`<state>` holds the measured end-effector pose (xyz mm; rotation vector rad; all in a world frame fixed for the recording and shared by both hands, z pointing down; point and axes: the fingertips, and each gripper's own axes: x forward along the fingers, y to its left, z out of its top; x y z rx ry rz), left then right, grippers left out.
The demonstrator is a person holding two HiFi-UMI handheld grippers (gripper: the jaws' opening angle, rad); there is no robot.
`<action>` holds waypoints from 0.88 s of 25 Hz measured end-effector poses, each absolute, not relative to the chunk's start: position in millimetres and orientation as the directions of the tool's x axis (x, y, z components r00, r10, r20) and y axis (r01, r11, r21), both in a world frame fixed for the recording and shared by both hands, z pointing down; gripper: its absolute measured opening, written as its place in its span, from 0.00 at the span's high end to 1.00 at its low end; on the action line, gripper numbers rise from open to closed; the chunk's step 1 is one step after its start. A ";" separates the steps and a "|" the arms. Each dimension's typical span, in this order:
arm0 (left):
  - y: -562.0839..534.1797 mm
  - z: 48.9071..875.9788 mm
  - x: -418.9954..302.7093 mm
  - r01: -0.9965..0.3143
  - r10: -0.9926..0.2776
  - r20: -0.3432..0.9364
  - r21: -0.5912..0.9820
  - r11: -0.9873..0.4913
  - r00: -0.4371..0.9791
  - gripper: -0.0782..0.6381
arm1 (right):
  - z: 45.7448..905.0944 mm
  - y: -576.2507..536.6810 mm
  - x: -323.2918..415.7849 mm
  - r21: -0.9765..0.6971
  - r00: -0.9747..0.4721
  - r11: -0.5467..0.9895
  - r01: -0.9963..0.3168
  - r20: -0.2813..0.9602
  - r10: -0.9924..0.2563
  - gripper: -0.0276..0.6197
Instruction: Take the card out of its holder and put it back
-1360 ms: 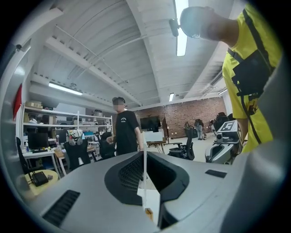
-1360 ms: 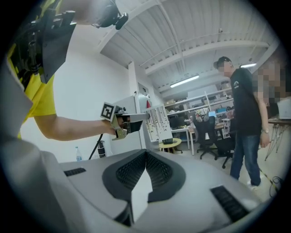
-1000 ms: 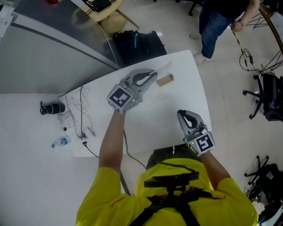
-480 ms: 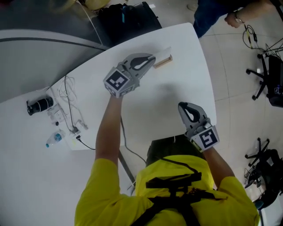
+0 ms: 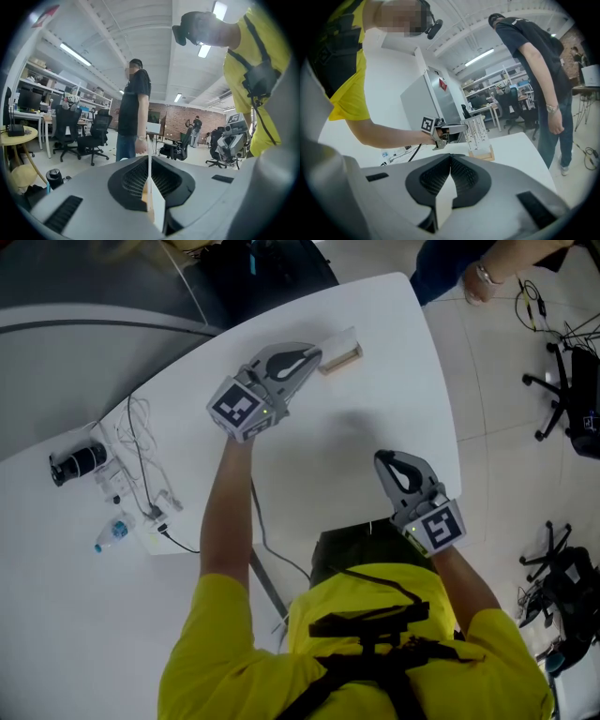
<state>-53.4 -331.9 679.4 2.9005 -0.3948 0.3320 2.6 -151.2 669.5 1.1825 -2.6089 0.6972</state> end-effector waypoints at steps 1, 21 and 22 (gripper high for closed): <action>-330.6 680.4 -52.0 -0.278 -0.234 0.250 0.158 -0.947 0.939 0.86 | 670.0 -150.8 2.4 -0.338 -0.663 0.571 -0.748 0.359 -0.657 0.95; -323.7 658.9 -96.8 -0.614 -0.577 0.226 0.167 -0.771 0.785 0.68 | 643.5 -165.0 12.3 -0.330 -0.636 0.546 -0.770 0.329 -0.698 0.95; -319.7 641.3 -108.5 -0.677 -0.643 0.219 0.156 -0.719 0.734 0.70 | 632.5 -169.0 15.1 -0.314 -0.628 0.546 -0.777 0.320 -0.710 0.95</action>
